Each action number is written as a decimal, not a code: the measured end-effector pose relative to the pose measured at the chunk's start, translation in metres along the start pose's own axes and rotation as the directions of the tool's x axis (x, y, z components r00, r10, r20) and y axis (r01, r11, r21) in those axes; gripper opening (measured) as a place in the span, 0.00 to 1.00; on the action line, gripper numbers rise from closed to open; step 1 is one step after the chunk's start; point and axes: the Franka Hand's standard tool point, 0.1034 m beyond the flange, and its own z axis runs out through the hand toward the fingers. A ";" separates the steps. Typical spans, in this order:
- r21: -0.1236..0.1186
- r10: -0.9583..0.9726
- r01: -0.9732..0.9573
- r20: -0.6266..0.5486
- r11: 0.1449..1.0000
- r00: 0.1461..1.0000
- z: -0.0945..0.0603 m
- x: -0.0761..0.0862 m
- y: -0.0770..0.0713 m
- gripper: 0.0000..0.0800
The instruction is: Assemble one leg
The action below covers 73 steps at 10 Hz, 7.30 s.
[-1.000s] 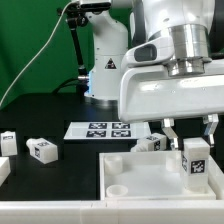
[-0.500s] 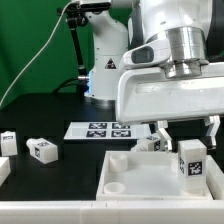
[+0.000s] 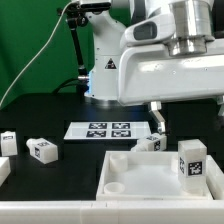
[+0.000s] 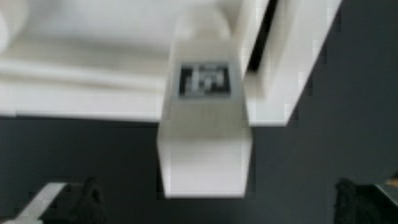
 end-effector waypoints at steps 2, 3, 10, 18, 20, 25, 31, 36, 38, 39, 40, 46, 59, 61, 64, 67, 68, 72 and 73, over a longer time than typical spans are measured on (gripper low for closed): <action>0.008 0.001 -0.002 0.125 1.000 0.992 -0.001 -0.003 -0.001 0.81; 0.004 0.010 -0.011 0.212 1.000 0.977 0.000 -0.005 0.006 0.81; 0.002 0.028 -0.030 0.345 1.000 0.938 0.021 0.002 0.008 0.81; -0.007 0.050 -0.051 0.354 0.999 0.934 0.029 -0.003 0.009 0.36; -0.012 0.067 -0.067 0.354 0.998 0.933 0.029 -0.003 0.008 0.36; -0.130 0.469 -0.452 0.323 0.882 0.822 0.030 -0.003 0.005 0.36; -0.303 0.958 -0.914 0.184 0.269 0.221 0.034 -0.002 -0.021 0.36; -0.274 0.895 -0.856 0.227 0.438 0.385 0.034 -0.003 -0.021 0.78; -0.238 0.820 -0.790 0.265 0.566 0.508 0.034 -0.003 -0.020 0.80; -0.221 0.783 -0.756 0.279 0.616 0.556 0.034 -0.003 -0.020 0.80; -0.202 0.731 -0.707 0.293 0.678 0.617 0.034 -0.003 -0.019 0.81; -0.037 0.194 -0.193 0.342 0.980 0.920 0.035 -0.004 -0.016 0.81; -0.103 0.420 -0.409 0.299 0.907 0.857 0.036 -0.003 -0.014 0.35; -0.154 0.630 -0.612 0.252 0.776 0.735 0.037 -0.004 -0.014 0.35; -0.223 0.851 -0.822 0.183 0.524 0.493 0.037 -0.004 -0.015 0.36; -0.227 0.883 -0.855 0.181 0.466 0.433 0.038 -0.004 -0.017 0.46; -0.225 0.867 -0.839 0.190 0.495 0.461 0.038 -0.005 -0.017 0.68; -0.188 0.676 -0.650 0.236 0.736 0.698 0.037 -0.004 -0.020 0.80; -0.173 0.629 -0.605 0.247 0.777 0.737 0.037 -0.004 -0.019 0.81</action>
Offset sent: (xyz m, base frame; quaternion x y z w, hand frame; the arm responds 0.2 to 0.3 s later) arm 0.0110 -0.0256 -0.0009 -0.0361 -0.1375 0.0069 0.9898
